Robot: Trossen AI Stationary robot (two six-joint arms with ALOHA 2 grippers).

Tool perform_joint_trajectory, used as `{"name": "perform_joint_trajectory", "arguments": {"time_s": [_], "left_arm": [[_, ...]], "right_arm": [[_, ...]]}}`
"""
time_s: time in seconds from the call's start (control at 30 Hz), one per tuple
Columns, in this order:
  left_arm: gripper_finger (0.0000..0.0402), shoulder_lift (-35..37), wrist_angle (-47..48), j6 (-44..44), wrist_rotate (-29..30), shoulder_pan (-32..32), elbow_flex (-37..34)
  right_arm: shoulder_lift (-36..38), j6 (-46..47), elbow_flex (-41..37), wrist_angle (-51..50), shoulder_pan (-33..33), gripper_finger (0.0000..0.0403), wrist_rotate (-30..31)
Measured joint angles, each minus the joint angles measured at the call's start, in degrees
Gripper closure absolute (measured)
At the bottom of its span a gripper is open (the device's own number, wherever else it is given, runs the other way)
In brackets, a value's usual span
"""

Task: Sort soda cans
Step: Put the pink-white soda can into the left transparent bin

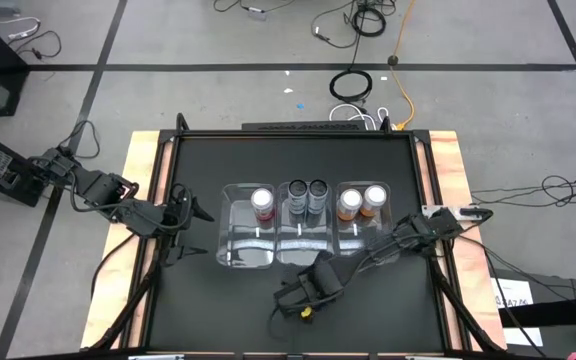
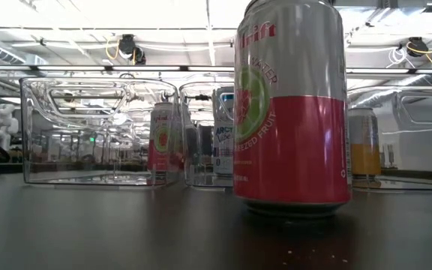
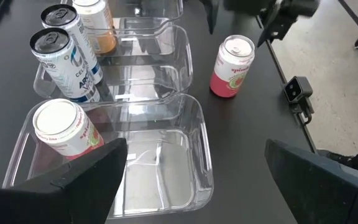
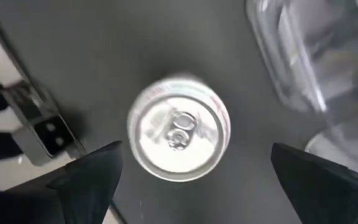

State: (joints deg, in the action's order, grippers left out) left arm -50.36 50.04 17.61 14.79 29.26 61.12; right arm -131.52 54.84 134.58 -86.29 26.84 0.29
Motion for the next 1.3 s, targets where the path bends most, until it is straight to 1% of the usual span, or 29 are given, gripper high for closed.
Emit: {"name": "perform_joint_trajectory", "arguments": {"time_s": [0.13, 0.27, 0.33, 0.43, 0.5, 0.57, 0.63, 0.8, 0.87, 1.03, 1.13, 1.23, 1.3], "left_arm": [[0.0013, 0.0, -0.1, 0.0, 0.0, 0.0, 0.0], [0.0013, 0.0, -0.4, 2.4, 0.0, 0.0, 0.0], [0.0013, 0.0, -0.9, 5.0, 0.1, 0.0, 0.0], [0.0013, 0.0, -2.8, 7.3, 0.3, 0.0, 0.0], [0.0013, 0.0, -3.9, 7.4, 0.4, 0.0, 0.0], [0.0013, 0.0, -5.2, 7.4, 0.5, 0.0, 0.0], [0.0013, 0.0, -6.4, 7.1, 0.5, 0.0, 0.0], [0.0013, -0.2, -11.2, 7.5, 0.7, 0.0, 0.0], [0.0013, -0.7, -13.2, 7.5, 0.7, 0.0, 0.0], [0.0013, -3.4, -17.7, 7.1, 0.9, 0.0, 0.0], [0.0013, -5.7, -18.9, 7.5, 0.9, 0.0, 0.0], [0.0013, -8.0, -19.9, 7.9, 0.9, 0.0, 0.0], [0.0013, -9.4, -20.3, 10.1, 0.4, 0.0, 0.0]], "right_arm": [[2.4, 0.1, 0.0, 1.8, 2.5, 0.0005, 7.6], [4.3, 1.8, 0.0, 0.1, 5.4, 0.0005, 14.0], [4.7, 0.9, 0.0, -2.1, 6.9, 0.0005, 14.8], [4.8, -2.3, 0.0, -3.7, 8.8, 0.0005, 12.5], [4.8, -2.2, 0.0, -3.1, 10.0, 0.0005, 10.4], [4.8, 0.3, 0.0, -3.1, 11.5, 0.0005, 10.1], [4.8, 3.4, 0.0, -3.7, 13.2, 0.0005, 12.5], [4.8, 8.4, 0.0, -3.7, 17.9, 0.0005, 23.1], [4.8, 10.1, 0.0, -3.7, 19.5, 0.0005, 26.0], [5.2, 12.2, 0.0, -3.7, 22.0, 0.0005, 29.9], [5.2, 12.5, -0.3, -3.5, 22.3, 0.0005, 30.4], [5.2, 15.0, -2.1, -3.7, 23.0, 0.0005, 32.7], [5.2, 18.1, -3.8, -3.7, 24.1, 0.0005, 34.7]]}}
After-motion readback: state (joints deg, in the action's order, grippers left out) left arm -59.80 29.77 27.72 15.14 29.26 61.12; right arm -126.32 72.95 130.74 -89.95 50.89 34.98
